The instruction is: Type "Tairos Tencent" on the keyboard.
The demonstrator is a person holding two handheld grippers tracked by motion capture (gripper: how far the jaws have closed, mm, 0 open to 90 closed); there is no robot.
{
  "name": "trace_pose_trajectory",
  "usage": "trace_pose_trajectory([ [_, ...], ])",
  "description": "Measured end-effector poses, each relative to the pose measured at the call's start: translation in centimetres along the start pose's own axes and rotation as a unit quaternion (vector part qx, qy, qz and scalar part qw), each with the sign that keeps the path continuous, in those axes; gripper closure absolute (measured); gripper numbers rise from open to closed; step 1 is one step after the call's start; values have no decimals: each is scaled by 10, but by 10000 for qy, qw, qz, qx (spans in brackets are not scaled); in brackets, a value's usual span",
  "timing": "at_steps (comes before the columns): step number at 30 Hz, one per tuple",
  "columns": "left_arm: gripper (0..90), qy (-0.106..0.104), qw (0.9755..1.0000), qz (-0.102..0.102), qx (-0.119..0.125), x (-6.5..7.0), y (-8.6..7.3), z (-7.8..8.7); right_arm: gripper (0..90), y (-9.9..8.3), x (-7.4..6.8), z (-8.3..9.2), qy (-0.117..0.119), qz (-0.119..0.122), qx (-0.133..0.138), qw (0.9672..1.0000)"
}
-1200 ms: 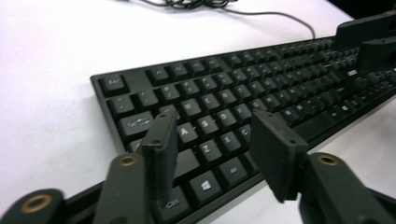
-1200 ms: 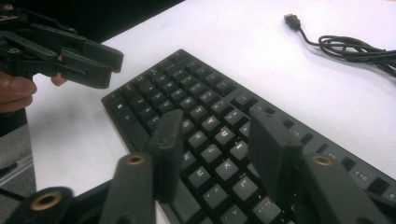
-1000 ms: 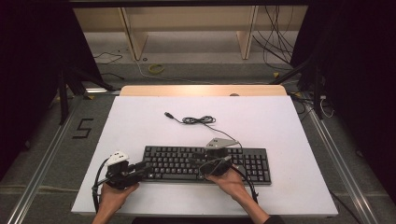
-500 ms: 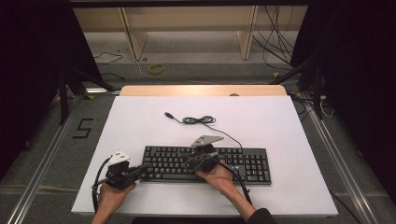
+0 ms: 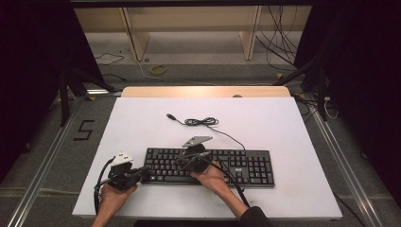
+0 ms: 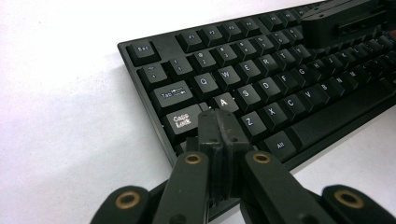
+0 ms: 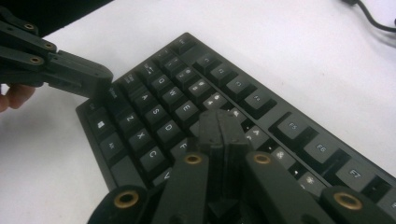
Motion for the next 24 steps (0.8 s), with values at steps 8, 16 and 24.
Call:
trace_pose_trajectory([
  [8, 889, -9, 10000, 13, -63, 0, -1, -2, 900, 1, 1, -9, -90, 7, -103, 9999],
  [16, 889, 4, 9999, 10, -105, -1, -1, -3, 900, -1, 2, -13, -132, -21, -187, 9997],
  [24, 889, -18, 9999, 16, -118, -1, -1, -4, 900, -2, 3, -14, -139, -41, -195, 9997],
])
Point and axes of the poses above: each handheld gripper's, and its own axes: z roughly backward along the jaws, y roughly out of its top, x roughly to its right, the point moved 6 cm from there along -z, roughly forward along the jaws
